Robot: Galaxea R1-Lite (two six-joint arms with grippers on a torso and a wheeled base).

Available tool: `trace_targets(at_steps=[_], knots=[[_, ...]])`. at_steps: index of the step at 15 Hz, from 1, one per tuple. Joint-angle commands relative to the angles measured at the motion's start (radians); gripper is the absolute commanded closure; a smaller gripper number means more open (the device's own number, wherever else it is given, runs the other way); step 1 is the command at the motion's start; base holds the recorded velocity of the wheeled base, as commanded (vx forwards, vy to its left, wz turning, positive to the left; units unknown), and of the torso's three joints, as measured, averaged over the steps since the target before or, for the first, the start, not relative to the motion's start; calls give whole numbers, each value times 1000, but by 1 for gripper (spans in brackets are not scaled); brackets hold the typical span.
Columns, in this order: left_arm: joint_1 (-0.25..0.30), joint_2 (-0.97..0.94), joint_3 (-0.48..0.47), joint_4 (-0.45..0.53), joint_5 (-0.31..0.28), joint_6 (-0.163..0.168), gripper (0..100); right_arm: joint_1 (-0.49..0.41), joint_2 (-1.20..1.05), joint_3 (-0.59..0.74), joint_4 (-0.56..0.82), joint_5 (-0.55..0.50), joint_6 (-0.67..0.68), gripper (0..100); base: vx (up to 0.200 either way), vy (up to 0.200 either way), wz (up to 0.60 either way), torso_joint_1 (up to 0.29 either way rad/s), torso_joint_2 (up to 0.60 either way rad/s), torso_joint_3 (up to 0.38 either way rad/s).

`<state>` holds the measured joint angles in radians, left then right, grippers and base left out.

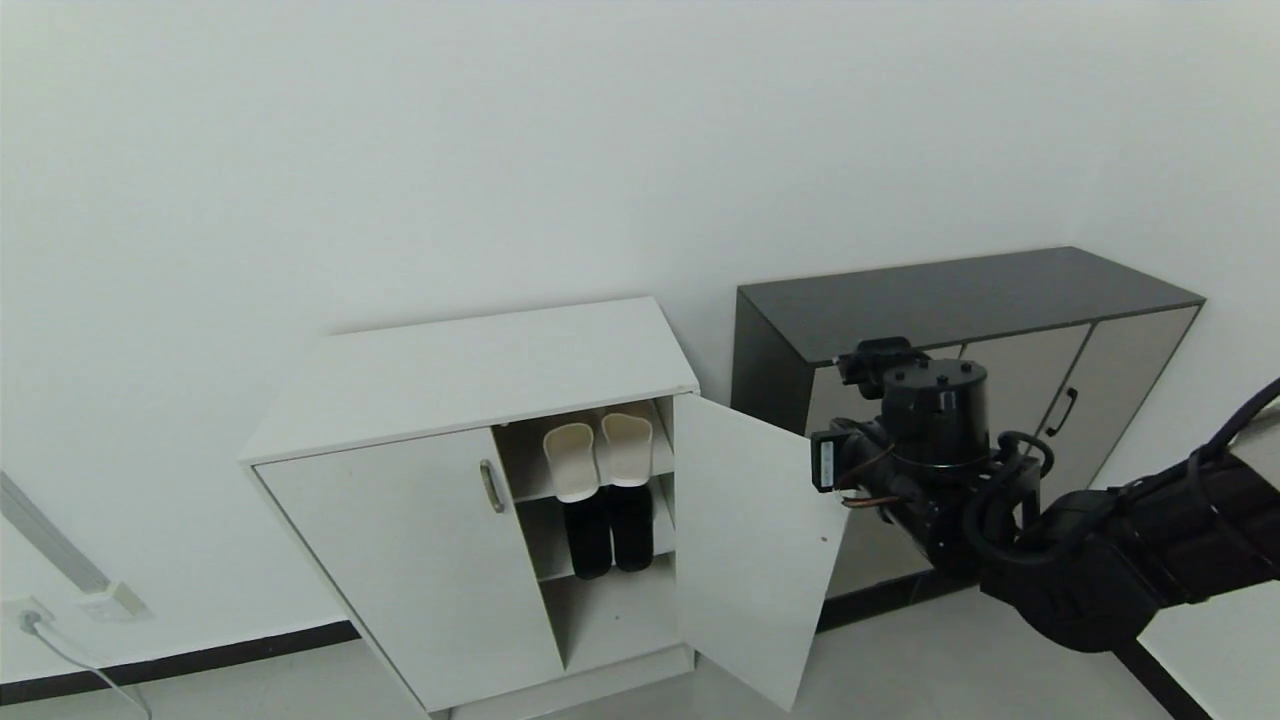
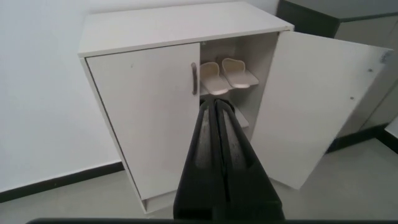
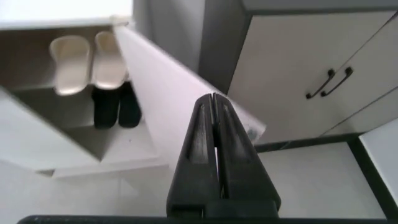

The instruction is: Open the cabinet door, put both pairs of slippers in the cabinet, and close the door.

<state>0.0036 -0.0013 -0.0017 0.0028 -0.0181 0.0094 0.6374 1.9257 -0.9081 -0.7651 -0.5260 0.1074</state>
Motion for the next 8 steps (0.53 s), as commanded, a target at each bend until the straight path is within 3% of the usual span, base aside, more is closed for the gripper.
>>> trace_targets(at_steps=[1,8], knots=[[-1,1,0,0,0,0,100,-39,22,-34,0,18,0,100,0,0,0,0,0,0],[-1,1,0,0,1,-2,100,-160,162,-138,0,92,1,100,0,0,0,0,0,0]])
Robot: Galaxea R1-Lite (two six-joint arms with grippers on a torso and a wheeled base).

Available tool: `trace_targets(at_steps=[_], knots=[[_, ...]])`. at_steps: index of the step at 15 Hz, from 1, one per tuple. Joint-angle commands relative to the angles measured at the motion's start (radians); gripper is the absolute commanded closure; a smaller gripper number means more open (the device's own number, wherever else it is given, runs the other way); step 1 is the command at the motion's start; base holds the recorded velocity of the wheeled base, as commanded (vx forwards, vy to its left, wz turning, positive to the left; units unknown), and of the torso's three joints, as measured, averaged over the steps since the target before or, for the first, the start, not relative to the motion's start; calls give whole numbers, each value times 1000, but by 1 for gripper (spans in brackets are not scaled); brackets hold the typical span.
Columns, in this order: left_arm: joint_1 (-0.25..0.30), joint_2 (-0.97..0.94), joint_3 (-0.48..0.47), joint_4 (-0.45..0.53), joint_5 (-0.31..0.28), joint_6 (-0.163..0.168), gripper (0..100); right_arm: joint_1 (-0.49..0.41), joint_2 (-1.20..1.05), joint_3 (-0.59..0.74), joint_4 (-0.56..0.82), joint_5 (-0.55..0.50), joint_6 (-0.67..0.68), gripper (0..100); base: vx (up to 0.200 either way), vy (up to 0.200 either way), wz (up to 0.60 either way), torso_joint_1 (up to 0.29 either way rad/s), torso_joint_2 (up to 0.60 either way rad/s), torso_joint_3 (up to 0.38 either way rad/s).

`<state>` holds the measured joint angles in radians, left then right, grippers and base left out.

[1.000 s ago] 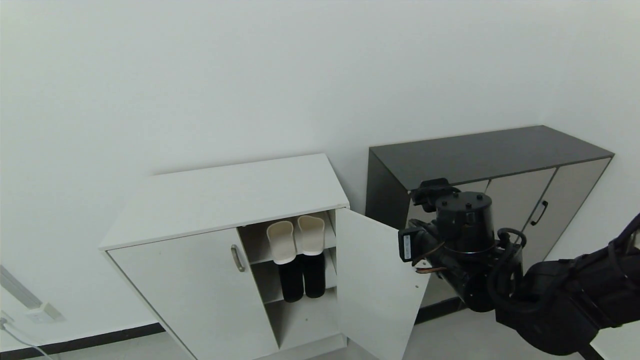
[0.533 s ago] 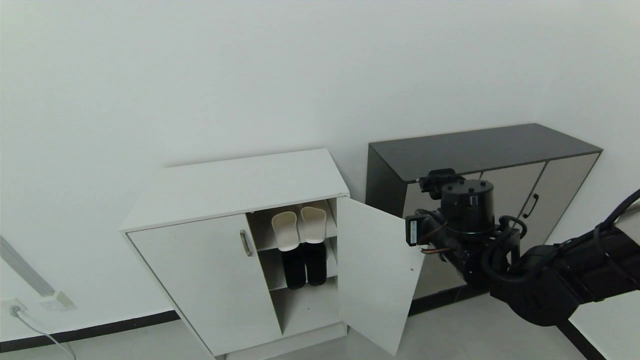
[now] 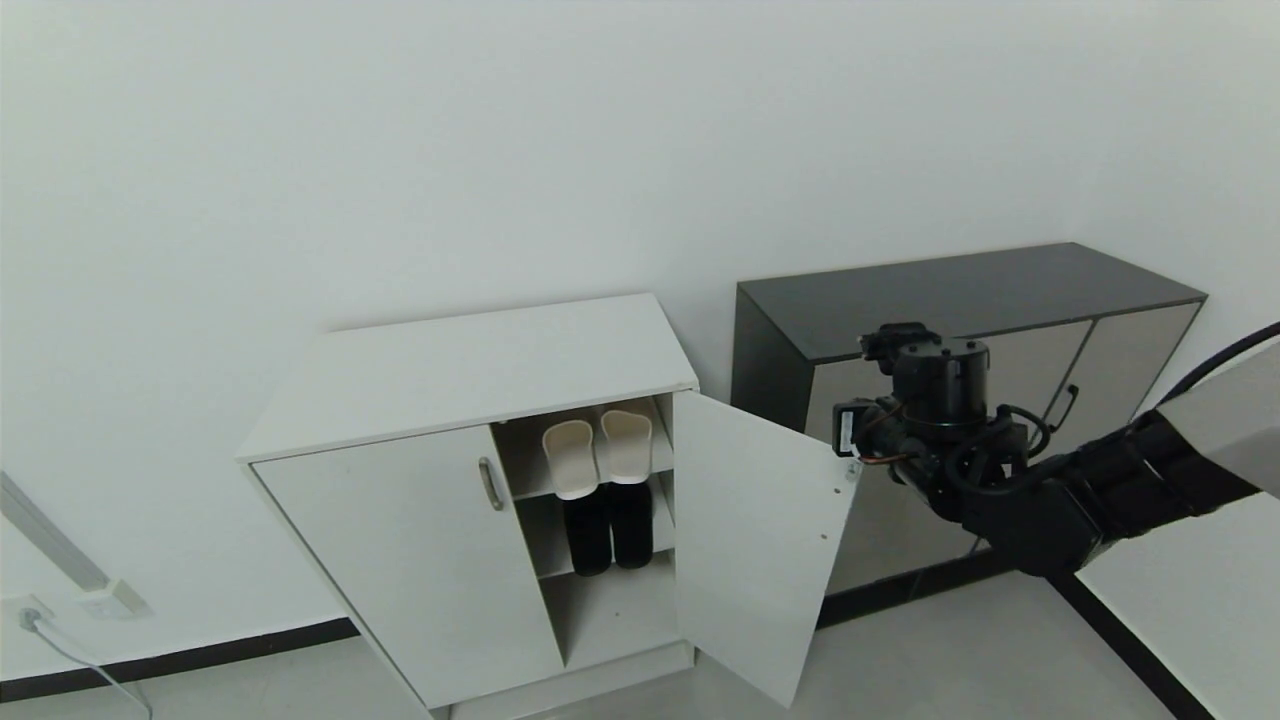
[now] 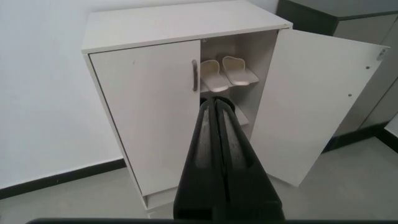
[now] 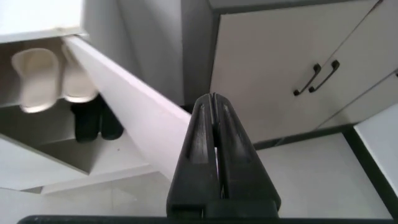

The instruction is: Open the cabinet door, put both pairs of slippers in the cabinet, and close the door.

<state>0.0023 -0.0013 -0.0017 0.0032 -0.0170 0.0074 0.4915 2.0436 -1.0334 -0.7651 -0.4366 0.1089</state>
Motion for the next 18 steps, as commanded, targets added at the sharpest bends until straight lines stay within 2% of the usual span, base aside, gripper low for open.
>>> trace_targets(at_steps=[1,8,10,13,18], knots=[[1,1,0,0,0,0,100,-25,61,-22,-2,10,2,100,0,0,0,0,0,0],[1,1,0,0,0,0,100,-48,153,-65,-6,12,6,100,0,0,0,0,0,0],[1,1,0,0,0,0,100,-54,188,-96,-10,12,46,100,0,0,0,0,0,0],[1,1,0,-2,0,0,100,-60,196,-97,-13,52,66,100,0,0,0,0,0,0],[1,1,0,0,0,0,100,-57,198,-94,-11,52,66,100,0,0,0,0,0,0]])
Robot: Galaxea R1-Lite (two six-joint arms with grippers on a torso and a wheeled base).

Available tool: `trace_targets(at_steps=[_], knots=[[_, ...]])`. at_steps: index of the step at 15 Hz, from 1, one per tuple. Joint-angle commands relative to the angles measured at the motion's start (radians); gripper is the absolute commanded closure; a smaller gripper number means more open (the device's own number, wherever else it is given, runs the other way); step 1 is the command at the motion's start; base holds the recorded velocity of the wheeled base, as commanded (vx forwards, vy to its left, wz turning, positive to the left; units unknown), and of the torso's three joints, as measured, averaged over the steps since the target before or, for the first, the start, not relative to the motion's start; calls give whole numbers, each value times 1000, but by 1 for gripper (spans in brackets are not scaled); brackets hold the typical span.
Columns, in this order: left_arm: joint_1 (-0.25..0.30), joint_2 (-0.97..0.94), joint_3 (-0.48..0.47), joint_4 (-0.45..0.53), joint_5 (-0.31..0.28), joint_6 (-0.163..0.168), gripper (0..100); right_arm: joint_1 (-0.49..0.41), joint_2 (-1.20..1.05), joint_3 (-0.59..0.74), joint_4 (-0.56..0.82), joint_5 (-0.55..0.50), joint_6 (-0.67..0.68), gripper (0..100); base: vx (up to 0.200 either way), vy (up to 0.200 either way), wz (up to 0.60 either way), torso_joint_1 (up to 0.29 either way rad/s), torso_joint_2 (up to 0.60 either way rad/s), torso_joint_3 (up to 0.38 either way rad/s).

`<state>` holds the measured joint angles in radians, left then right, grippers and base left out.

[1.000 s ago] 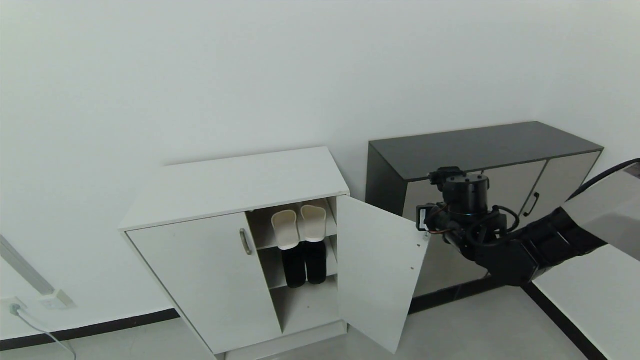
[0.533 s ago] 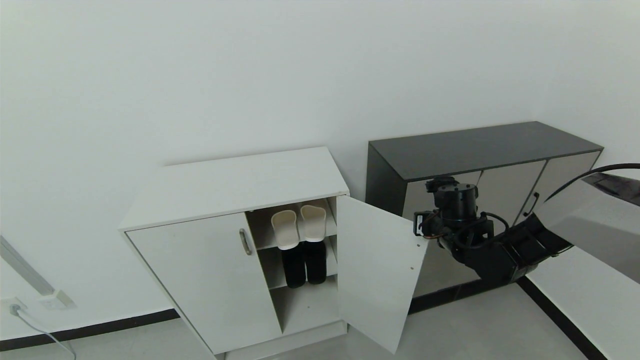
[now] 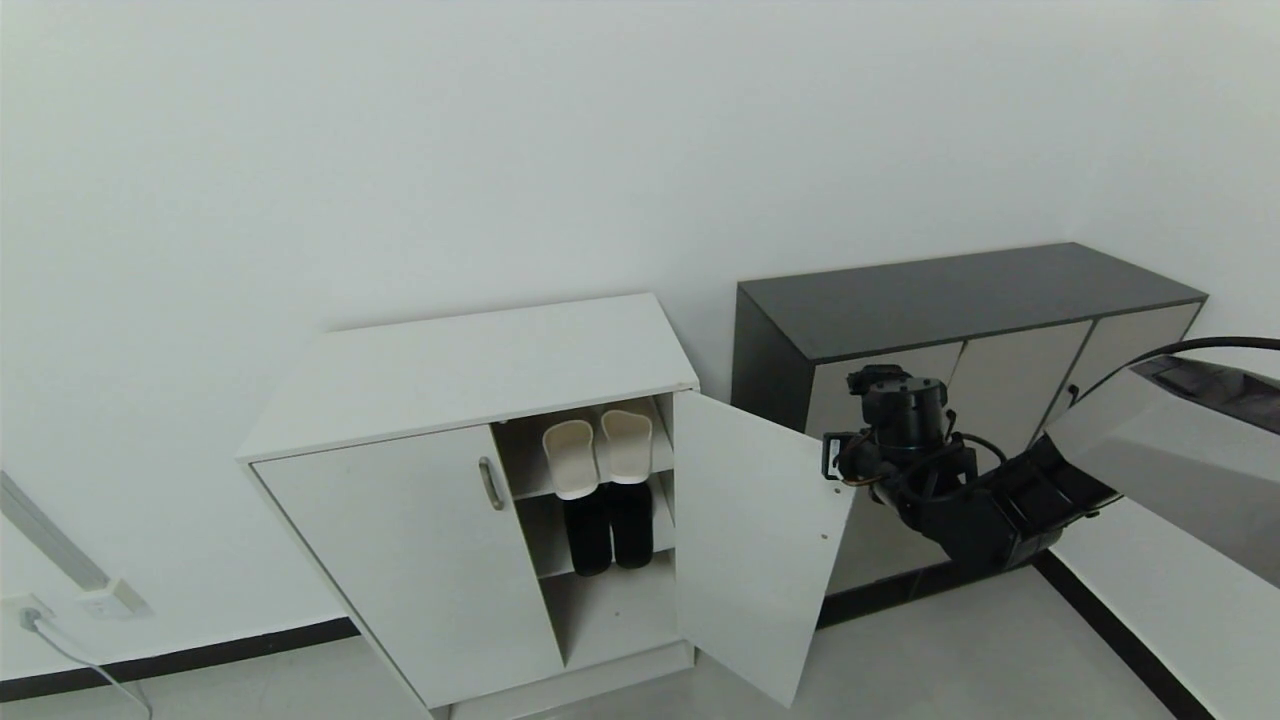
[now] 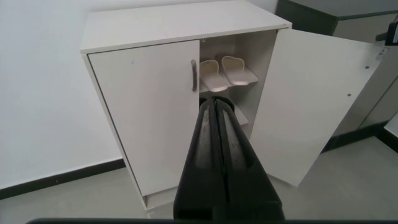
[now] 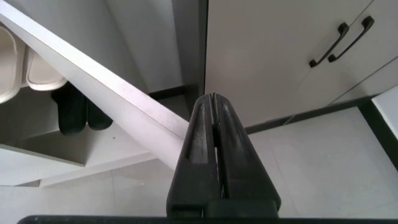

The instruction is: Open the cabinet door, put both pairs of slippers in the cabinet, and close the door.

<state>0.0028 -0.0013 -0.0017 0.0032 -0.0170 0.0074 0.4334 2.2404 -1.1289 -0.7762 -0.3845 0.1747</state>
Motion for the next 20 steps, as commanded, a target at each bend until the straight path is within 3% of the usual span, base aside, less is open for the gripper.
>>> trace_targets(at_steps=[1,10,14,20], knots=[[0,1,0,0,0,0,100,1,1,1,0,-1,0,100,0,0,0,0,0,0],[0,1,0,0,0,0,100,13,2,20,6,-1,0,100,0,0,0,0,0,0],[0,1,0,0,0,-1,100,57,-28,51,23,-1,2,100,0,0,0,0,0,0],[0,1,0,-2,0,-1,100,283,-171,227,0,-7,5,100,0,0,0,0,0,0]])
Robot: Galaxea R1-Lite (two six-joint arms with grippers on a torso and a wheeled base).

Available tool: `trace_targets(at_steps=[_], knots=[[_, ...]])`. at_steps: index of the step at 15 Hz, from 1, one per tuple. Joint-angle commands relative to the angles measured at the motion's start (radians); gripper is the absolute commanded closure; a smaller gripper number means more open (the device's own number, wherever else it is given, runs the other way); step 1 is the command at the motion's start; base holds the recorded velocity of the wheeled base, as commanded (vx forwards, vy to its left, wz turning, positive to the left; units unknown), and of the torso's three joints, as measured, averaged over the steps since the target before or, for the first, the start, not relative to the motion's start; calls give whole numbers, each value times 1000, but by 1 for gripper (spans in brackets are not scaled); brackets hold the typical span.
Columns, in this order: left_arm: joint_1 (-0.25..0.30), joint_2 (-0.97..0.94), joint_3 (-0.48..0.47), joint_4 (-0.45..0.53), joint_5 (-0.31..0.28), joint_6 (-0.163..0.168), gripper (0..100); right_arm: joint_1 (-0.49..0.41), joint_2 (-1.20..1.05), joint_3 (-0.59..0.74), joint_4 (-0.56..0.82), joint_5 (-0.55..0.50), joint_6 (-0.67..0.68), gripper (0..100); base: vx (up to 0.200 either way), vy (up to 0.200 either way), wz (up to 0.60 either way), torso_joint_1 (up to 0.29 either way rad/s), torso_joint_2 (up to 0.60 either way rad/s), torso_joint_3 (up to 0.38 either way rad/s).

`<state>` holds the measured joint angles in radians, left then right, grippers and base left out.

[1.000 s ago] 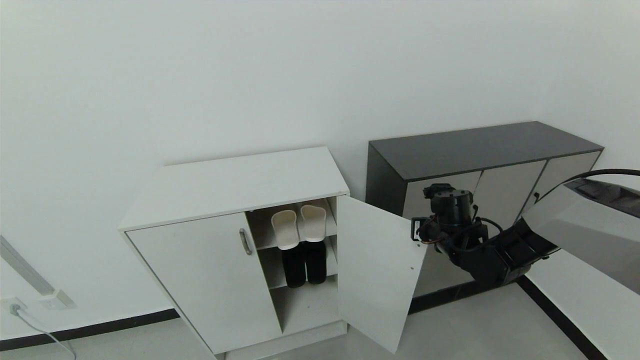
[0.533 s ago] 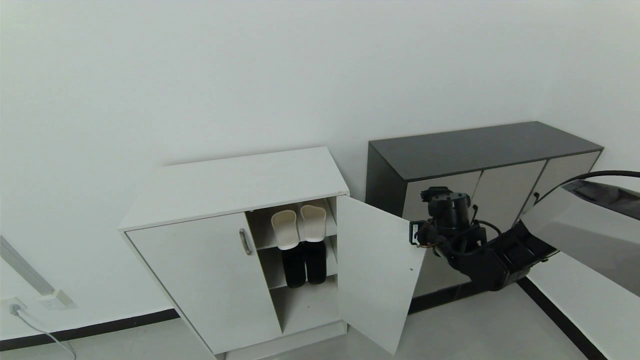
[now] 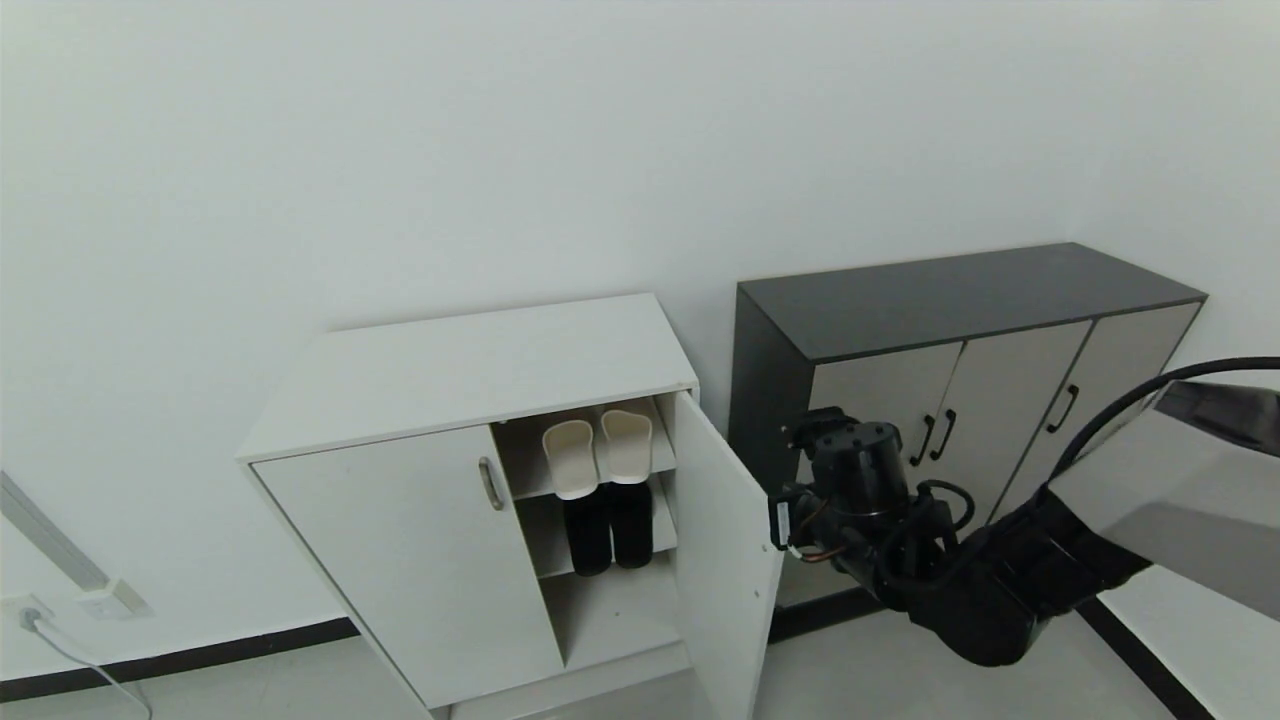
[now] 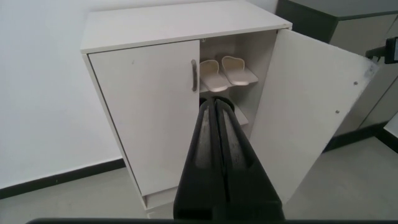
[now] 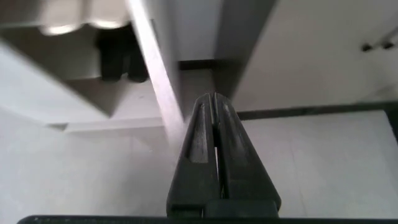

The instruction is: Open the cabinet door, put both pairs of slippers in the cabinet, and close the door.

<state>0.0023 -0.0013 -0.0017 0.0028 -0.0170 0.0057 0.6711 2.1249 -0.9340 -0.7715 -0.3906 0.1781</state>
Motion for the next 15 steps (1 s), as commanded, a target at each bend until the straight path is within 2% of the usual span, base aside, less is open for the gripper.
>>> trace_targets(at_steps=[1,6,12,15], knots=[[1,1,0,0,0,0,100,65,-68,50,-11,1,1,100,0,0,0,0,0,0],[1,1,0,0,0,0,100,101,-83,116,-117,16,-11,100,0,0,0,0,0,0],[1,1,0,0,0,0,100,101,-79,130,-120,15,-37,100,0,0,0,0,0,0],[1,1,0,0,0,0,100,104,-74,132,-120,12,-37,100,0,0,600,2,5,1]])
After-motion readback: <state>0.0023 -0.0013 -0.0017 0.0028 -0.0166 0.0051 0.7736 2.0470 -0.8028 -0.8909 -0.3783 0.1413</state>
